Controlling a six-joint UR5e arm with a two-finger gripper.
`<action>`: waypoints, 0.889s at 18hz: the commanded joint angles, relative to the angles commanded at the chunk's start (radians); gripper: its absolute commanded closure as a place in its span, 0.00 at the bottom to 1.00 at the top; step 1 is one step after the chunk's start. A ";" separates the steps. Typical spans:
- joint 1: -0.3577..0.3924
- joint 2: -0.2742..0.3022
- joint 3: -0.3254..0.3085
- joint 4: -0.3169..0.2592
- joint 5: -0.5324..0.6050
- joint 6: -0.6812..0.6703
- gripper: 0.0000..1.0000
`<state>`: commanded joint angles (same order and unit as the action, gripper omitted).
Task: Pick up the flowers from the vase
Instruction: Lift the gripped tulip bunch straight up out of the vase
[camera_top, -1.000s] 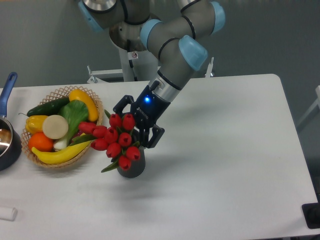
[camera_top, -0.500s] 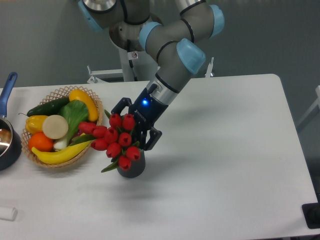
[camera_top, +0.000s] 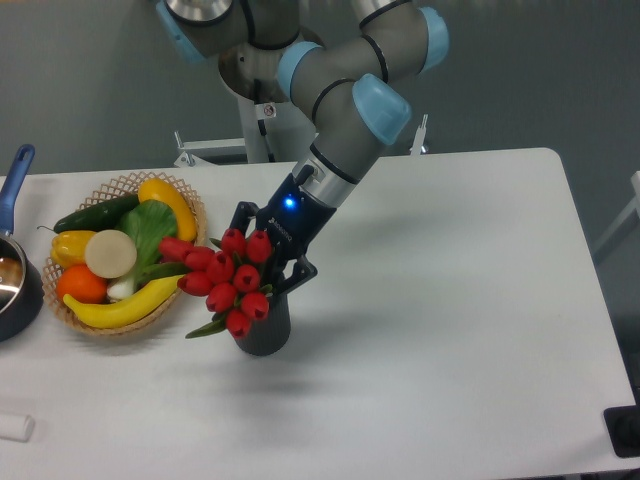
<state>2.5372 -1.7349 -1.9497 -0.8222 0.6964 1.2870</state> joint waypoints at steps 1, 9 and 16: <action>0.000 0.000 0.000 0.000 0.000 0.000 0.53; 0.005 0.018 0.041 0.000 -0.011 -0.104 0.53; 0.015 0.061 0.051 0.000 -0.067 -0.153 0.53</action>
<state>2.5525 -1.6736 -1.8991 -0.8222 0.6291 1.1337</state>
